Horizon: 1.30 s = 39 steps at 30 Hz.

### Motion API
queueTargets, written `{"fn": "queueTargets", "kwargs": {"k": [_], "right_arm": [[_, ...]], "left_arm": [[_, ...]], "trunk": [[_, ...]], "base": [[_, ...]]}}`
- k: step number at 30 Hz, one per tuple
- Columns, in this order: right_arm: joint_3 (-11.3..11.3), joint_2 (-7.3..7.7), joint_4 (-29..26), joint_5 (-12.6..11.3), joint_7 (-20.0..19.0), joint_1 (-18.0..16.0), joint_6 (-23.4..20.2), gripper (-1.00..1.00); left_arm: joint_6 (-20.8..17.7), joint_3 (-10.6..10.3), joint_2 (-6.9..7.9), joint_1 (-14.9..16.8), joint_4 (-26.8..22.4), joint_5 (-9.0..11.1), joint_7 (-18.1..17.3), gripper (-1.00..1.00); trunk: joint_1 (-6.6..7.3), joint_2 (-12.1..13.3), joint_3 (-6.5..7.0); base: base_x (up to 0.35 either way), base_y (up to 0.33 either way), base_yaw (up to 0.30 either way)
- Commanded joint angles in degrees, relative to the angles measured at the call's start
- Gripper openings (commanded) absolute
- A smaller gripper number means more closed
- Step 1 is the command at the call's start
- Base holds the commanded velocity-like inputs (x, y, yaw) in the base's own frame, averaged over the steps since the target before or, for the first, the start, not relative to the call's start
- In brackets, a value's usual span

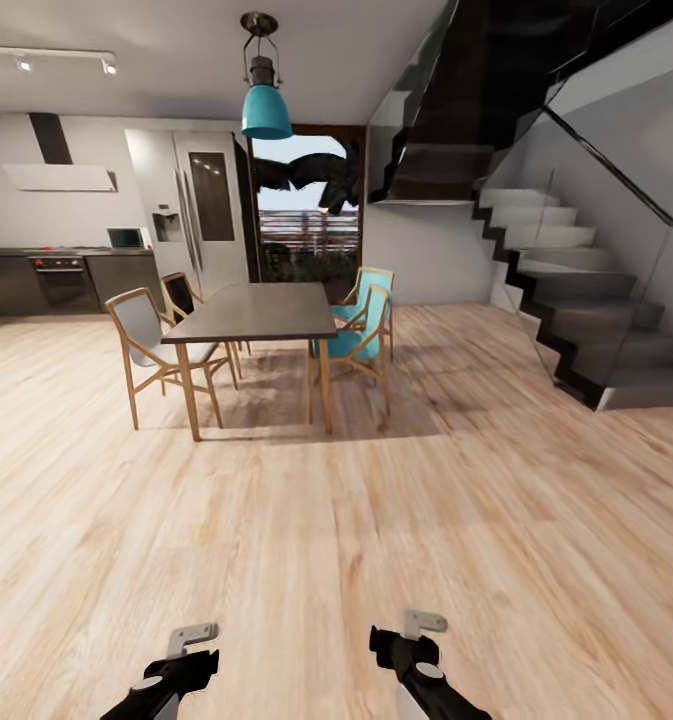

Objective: Place each of the two pumpkins and all three candles from the living room inside a cabinet in the living room (use any cabinet), then make sure every cabinet is closed, and position the cauldron so it is next to a table in the living room.

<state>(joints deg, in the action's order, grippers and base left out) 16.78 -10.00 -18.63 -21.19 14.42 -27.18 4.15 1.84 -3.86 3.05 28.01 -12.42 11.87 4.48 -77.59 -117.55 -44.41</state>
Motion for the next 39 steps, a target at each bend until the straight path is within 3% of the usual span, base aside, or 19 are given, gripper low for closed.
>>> {"fn": "queueTargets", "kwargs": {"k": [1,39], "right_arm": [[0.4,0.0,0.1,-0.6,0.3,-0.1,0.3,1.0],[0.6,0.0,0.7,-0.4,0.3,-0.1,0.1,1.0]], "left_arm": [[0.2,-0.4,0.03,0.0,0.0,0.5,0.2,1.0],[0.2,-0.4,-0.15,0.0,0.1,0.6,0.2,1.0]], "trunk": [[-0.03,0.0,-0.06],[-0.03,0.0,-0.53]], "base": [[0.342,0.0,0.27],[0.342,0.0,0.274]]}}
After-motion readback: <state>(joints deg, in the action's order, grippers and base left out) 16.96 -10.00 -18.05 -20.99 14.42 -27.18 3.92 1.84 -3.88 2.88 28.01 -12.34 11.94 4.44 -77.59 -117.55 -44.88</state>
